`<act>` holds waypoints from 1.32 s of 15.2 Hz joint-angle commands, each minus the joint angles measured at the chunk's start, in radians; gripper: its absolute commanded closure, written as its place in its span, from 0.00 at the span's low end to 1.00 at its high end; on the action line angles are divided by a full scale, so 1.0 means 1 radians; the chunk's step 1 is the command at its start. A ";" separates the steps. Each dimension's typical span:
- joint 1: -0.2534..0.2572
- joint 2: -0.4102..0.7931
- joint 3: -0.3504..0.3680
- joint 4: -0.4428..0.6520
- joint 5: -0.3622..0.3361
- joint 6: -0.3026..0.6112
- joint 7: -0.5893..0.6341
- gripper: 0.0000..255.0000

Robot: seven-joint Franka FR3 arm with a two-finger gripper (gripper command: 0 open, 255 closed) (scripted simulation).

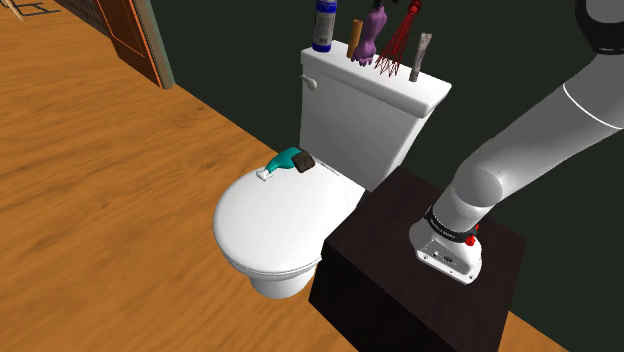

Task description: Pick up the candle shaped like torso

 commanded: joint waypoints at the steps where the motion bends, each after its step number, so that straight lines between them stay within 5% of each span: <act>1: -0.012 0.069 -0.026 0.108 0.017 -0.028 -0.019 0.00; 6: -0.047 0.235 -0.080 0.363 0.076 -0.100 -0.059 0.00; 15: -0.043 0.176 -0.073 0.185 0.060 0.021 -0.046 0.00; 16: -0.043 0.175 -0.072 0.183 0.059 0.021 -0.045 1.00; 20: -0.042 0.176 -0.072 0.185 0.060 0.021 -0.044 1.00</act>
